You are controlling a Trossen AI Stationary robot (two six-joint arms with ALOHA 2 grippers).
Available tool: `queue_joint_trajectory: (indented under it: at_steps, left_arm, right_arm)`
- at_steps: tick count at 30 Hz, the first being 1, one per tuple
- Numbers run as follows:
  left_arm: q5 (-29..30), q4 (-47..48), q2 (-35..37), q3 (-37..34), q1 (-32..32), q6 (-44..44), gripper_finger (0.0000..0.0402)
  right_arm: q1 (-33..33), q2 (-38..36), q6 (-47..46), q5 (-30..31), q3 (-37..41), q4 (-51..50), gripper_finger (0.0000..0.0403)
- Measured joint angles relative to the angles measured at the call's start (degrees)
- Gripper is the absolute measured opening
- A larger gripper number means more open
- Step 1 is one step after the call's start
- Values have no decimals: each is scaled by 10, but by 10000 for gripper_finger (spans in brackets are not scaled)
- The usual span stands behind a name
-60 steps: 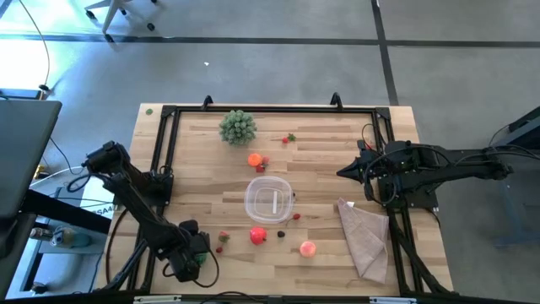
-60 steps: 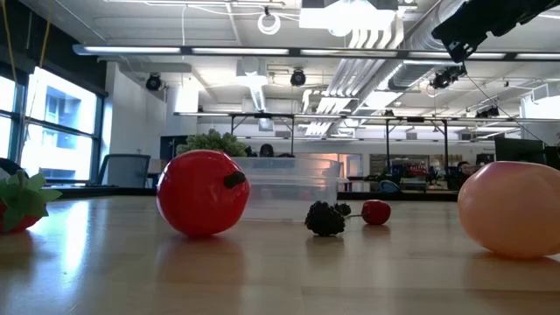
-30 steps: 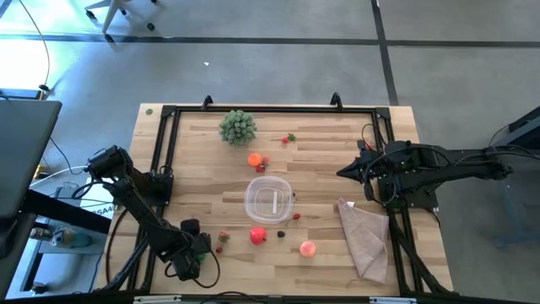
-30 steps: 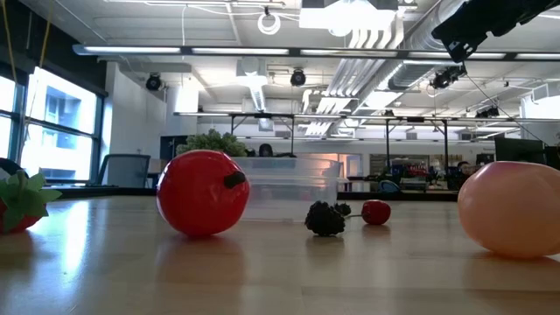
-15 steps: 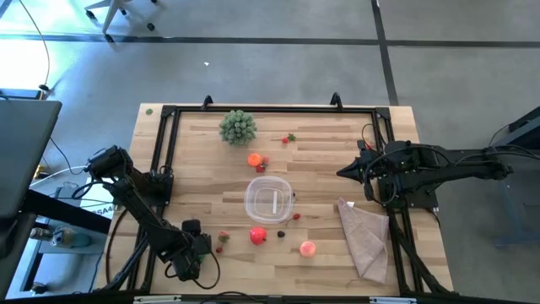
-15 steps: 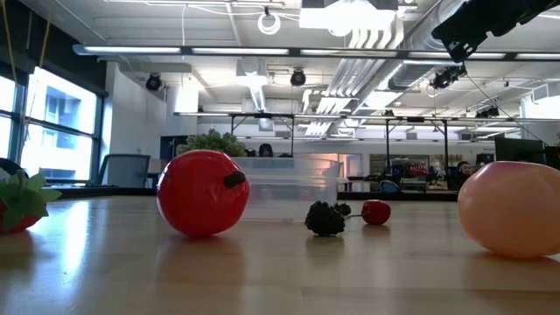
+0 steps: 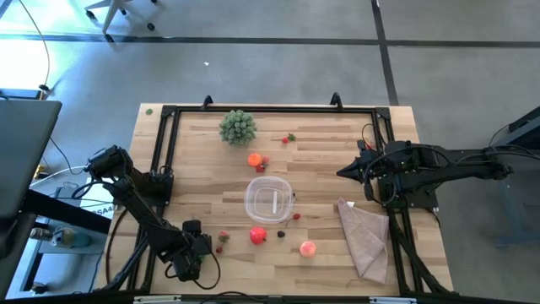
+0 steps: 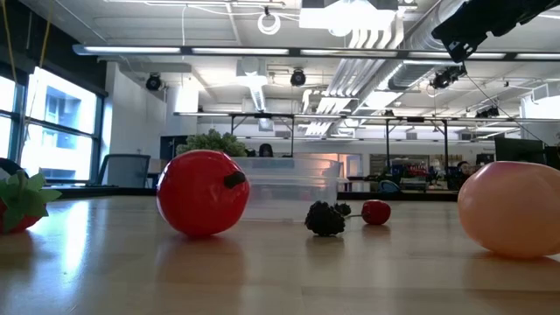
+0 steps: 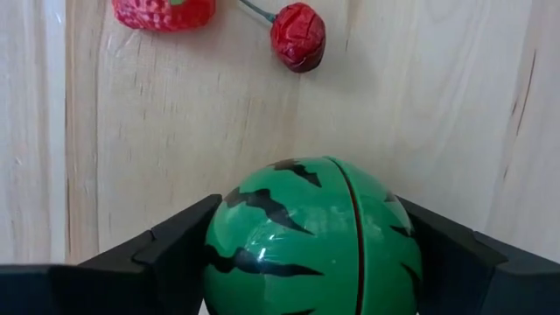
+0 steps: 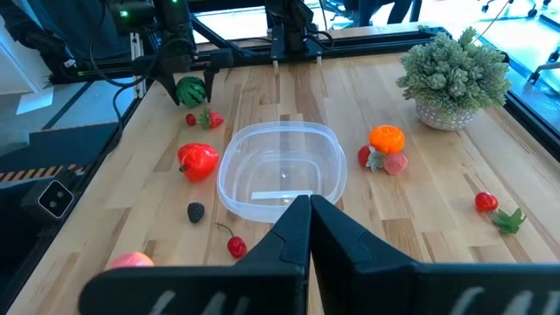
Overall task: Pick and placing Produce into tupperware
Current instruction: Put the watermelon into the transparent container
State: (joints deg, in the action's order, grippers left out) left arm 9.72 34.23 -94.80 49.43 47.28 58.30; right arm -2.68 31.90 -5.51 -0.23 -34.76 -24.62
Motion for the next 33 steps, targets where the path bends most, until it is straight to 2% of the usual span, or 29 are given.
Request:
queue_joint_trajectory:
  at_steps: [6, 13, 23, 29, 33]
  left_arm:
    - [0, 5, 0, 3, 0, -1, 287]
    - [27, 44, 0, 38, -1, -27, 302]
    - [133, 134, 0, 148, -23, -95, 285]
    - [181, 157, 0, 225, -78, -213, 296]
    - [193, 169, 0, 276, -125, -310, 300]
  right_arm:
    - [0, 0, 0, 0, 0, 0, 0]
    - [0, 0, 0, 0, 0, 0, 0]
    - [0, 0, 0, 0, 0, 0, 0]
    - [0, 0, 0, 0, 0, 0, 0]
    - [0, 0, 0, 0, 0, 0, 0]
